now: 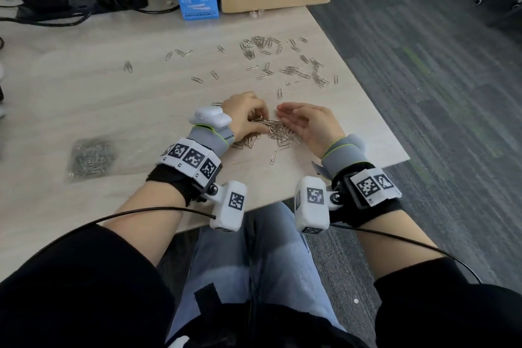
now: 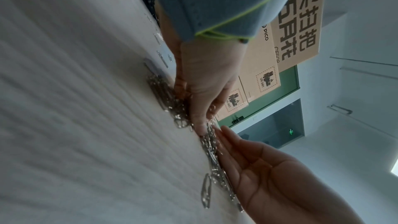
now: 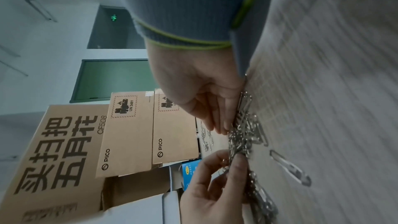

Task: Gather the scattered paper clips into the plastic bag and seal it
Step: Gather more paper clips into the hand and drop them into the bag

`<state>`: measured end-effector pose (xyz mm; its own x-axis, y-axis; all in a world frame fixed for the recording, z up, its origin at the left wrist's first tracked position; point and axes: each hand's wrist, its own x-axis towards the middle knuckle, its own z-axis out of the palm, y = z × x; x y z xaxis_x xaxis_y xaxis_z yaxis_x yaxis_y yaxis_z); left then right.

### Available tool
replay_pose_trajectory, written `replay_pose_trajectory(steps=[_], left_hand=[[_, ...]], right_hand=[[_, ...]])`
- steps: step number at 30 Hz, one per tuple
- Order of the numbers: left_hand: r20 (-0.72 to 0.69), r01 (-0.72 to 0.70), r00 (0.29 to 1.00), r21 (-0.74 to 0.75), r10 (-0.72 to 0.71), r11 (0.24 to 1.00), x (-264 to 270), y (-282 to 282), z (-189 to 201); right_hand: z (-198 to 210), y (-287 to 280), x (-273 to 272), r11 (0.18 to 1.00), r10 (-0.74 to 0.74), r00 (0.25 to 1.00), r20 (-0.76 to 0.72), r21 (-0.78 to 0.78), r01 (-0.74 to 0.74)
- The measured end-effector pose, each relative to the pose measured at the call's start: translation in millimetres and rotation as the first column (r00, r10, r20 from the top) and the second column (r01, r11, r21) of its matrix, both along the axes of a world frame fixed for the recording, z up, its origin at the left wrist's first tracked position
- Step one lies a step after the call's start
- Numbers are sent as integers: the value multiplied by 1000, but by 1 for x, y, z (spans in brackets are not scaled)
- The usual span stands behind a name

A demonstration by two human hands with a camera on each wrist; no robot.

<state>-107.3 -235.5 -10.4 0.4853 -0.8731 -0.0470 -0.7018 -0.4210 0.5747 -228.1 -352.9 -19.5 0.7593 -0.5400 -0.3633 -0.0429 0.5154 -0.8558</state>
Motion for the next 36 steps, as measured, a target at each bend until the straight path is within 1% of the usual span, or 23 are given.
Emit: replay_pose_trajectory(steps=[2,4,8,11,13,17,20,22,23,25,26,28,29,31,33,34,36], left_hand=[[14,-3,1000,-1,3,1000,0,-2,-1],[-6,-36,999,-19,35,999,2,-3,-3],[-122,-116,987,-111,102,987,7,-6,4],[-191,-124,977,-164,92,979,6,-15,13],[-221,-93,974,-177,53,980,2,-23,19],[-205,-20,979,-160,-13,987,-12,-41,25],[-207,-3,978,-160,-31,987,-20,-49,30],[-235,-4,971,-182,-39,983,-22,-51,35],[-236,-20,971,-208,-30,978,-22,-51,38],[-170,-79,985,-273,33,959,-20,-49,40],[-136,-108,988,-278,72,955,-17,-47,39],[-89,-128,990,-189,113,973,-13,-43,33],[-87,-108,991,-115,98,987,-14,-41,30],[-68,6,998,-1,-6,1000,-21,-40,23],[-5,129,992,126,-129,984,-34,-40,22],[32,152,986,185,-161,971,-41,-40,20],[82,175,978,197,-194,965,-46,-39,13]], right_hand=[[1,2,1,997,5,1000,15,77,-6],[5,2,2,987,-1,1000,11,160,0],[9,-1,3,961,-26,1000,8,276,23],[12,-3,4,949,-26,1000,-1,314,25],[15,-2,6,934,-32,999,5,356,29],[19,-2,7,889,-70,996,59,456,35],[20,-4,6,888,-51,993,102,461,-2],[21,-7,3,865,-88,989,123,501,15],[22,-9,1,847,-122,984,127,530,37],[24,-12,-7,820,-181,974,137,567,72],[23,-14,-12,820,-197,971,139,567,85],[22,-17,-21,832,-213,967,140,545,104],[21,-17,-26,836,-219,966,138,536,112],[19,-20,-33,836,-238,962,132,532,134],[18,-21,-37,837,-250,960,125,526,150],[17,-22,-40,838,-257,958,125,522,157],[16,-21,-44,843,-266,955,132,513,163]])
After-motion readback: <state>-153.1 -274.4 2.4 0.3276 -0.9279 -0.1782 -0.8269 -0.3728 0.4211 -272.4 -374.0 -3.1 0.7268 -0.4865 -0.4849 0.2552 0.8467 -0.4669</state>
